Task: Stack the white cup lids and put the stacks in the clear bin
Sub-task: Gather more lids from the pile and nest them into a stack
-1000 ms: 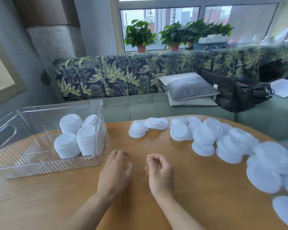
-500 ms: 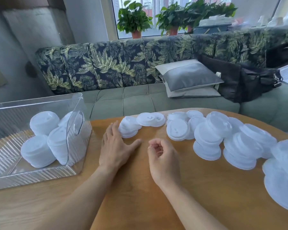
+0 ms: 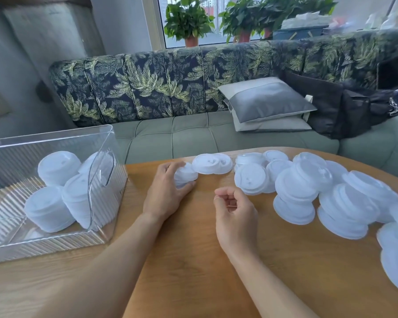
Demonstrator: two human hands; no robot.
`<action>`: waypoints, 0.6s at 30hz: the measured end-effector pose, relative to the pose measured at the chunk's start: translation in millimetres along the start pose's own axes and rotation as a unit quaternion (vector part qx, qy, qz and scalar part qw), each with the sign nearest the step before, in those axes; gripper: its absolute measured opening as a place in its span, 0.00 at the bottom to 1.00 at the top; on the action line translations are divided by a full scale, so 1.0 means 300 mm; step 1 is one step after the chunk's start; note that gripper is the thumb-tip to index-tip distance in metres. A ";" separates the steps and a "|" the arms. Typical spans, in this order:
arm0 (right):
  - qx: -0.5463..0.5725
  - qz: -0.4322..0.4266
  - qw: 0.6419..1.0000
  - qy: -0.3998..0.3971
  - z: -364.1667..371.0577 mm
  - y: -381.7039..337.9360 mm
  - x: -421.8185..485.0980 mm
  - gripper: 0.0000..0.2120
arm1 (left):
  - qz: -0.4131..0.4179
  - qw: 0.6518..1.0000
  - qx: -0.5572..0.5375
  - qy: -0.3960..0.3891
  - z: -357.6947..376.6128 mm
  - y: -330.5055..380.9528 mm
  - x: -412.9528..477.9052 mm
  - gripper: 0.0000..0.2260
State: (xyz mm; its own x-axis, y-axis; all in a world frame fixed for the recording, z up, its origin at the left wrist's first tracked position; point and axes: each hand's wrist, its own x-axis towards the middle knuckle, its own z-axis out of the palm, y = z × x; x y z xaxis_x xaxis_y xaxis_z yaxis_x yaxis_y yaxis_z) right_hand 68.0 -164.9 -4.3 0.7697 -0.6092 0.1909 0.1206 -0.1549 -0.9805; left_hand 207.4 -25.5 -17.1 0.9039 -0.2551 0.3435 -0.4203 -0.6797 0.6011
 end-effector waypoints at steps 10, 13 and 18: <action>-0.017 0.028 0.999 0.027 -0.062 -0.036 -0.107 0.08 | 0.005 0.997 -0.064 0.034 -0.102 0.079 -0.320 0.24; -0.016 0.038 0.999 0.008 -0.096 -0.051 -0.192 0.05 | 0.033 0.996 -0.079 0.035 -0.137 0.118 -0.448 0.24; -0.001 0.057 0.997 -0.049 -0.161 -0.090 -0.365 0.17 | 0.048 0.996 -0.081 -0.010 -0.173 0.195 -0.668 0.25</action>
State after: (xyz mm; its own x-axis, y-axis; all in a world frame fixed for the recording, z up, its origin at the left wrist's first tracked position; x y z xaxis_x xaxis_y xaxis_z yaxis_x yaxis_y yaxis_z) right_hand -49.7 -131.6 3.5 0.8360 -0.5438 0.0730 0.0282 -0.0903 -0.9955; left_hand -2.4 21.5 -13.3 0.8599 -0.3280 0.3912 -0.5104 -0.5321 0.6756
